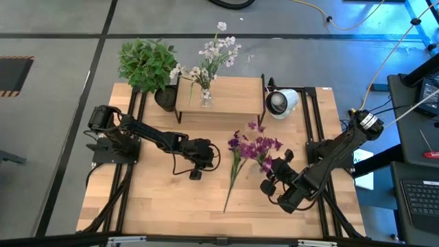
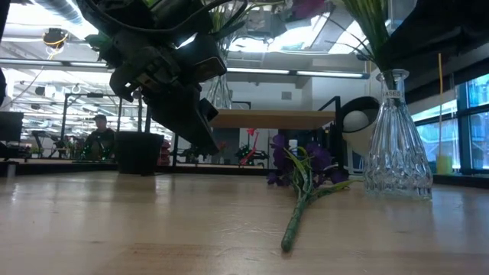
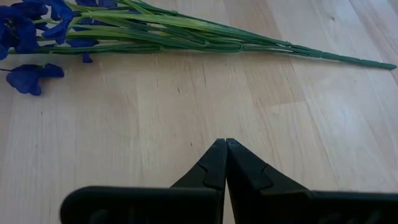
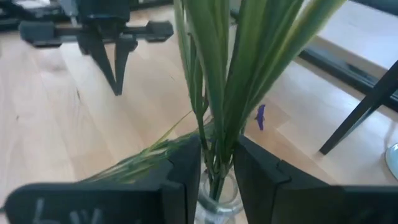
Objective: Pick and place flowers into a vace then onto a shelf
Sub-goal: Put the pink flowers into the transparent vase, then put the purple flowers into the transparent vase
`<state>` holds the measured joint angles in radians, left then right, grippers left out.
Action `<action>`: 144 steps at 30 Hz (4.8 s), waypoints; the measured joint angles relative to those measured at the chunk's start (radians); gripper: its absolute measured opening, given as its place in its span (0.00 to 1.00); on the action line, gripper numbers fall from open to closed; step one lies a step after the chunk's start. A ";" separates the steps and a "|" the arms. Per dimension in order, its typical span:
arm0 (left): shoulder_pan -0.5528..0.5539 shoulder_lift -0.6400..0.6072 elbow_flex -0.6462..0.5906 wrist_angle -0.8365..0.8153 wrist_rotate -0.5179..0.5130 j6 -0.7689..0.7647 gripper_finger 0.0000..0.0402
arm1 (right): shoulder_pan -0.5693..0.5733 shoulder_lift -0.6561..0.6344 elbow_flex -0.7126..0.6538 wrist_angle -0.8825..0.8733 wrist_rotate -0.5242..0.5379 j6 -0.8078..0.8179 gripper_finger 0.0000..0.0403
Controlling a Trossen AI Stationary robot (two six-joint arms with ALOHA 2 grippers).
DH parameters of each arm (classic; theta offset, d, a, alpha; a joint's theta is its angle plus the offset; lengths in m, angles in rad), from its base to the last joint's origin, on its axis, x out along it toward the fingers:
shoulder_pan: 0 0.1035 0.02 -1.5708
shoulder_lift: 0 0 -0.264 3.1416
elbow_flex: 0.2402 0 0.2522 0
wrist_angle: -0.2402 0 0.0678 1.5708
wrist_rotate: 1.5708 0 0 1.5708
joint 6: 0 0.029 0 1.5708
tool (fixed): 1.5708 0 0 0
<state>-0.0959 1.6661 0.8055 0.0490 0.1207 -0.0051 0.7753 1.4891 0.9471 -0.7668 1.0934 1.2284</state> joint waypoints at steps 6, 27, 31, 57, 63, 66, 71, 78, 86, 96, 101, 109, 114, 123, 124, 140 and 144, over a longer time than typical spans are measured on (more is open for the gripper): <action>0.000 0.000 0.000 0.000 0.000 -0.005 0.01 | 0.000 0.000 0.059 -0.087 -0.135 0.001 0.24; 0.000 0.000 0.000 0.000 0.002 -0.016 0.02 | 0.000 0.000 0.280 -0.487 -0.316 0.183 0.24; 0.006 -0.009 0.000 -0.001 0.007 -0.060 0.07 | 0.000 0.000 0.324 -0.517 -0.457 0.186 0.24; -0.052 -0.029 0.000 0.350 0.205 -0.288 0.30 | 0.314 -0.043 0.342 -0.791 -0.506 0.809 0.24; -0.143 -0.016 0.021 0.382 -0.118 -0.427 0.31 | 0.400 -0.122 0.323 -0.804 -0.484 0.744 0.24; -0.203 0.010 0.082 0.358 -0.240 -0.453 0.32 | 0.424 -0.164 0.278 -0.803 -0.484 0.692 0.24; -0.294 0.129 0.293 0.215 -0.416 -0.455 0.32 | 0.441 -0.235 0.179 -0.796 -0.484 0.651 0.24; -0.349 0.347 0.697 -0.324 -0.596 -0.596 0.32 | 0.444 -0.290 0.073 -0.743 -0.484 0.647 0.24; -0.337 0.485 0.935 -0.665 -0.567 -0.920 0.33 | 0.444 -0.294 0.020 -0.651 -0.485 0.583 0.24; -0.304 0.568 0.940 -0.690 -0.464 -1.082 0.33 | 0.444 -0.295 0.016 -0.622 -0.485 0.566 0.24; -0.295 0.601 0.940 -0.707 -0.404 -1.123 0.33 | 0.444 -0.295 0.016 -0.619 -0.486 0.565 0.24; -0.289 0.629 0.945 -0.718 -0.351 -1.126 0.33 | 0.443 -0.295 0.016 -0.619 -0.487 0.541 0.24; -0.284 0.636 0.947 -0.755 -0.322 -1.149 0.30 | 0.443 -0.294 0.017 -0.616 -0.486 0.532 0.24; -0.268 0.639 0.939 -0.785 -0.258 -1.137 0.12 | 0.443 -0.294 0.017 -0.614 -0.485 0.520 0.24; -0.267 0.638 0.939 -0.787 -0.258 -1.137 0.09 | 0.443 -0.294 0.017 -0.613 -0.485 0.520 0.24; -0.280 0.566 1.038 -1.107 -0.337 -1.085 0.01 | 0.443 -0.294 0.017 -0.609 -0.484 0.520 0.24; -0.288 0.525 1.093 -1.255 -0.410 -1.109 0.01 | 0.443 -0.294 0.017 -0.610 -0.484 0.520 0.24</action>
<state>-0.3838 2.1911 1.8988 -1.2061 -0.2895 -1.1140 1.2186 1.1950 0.9642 -1.3771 0.6096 1.7485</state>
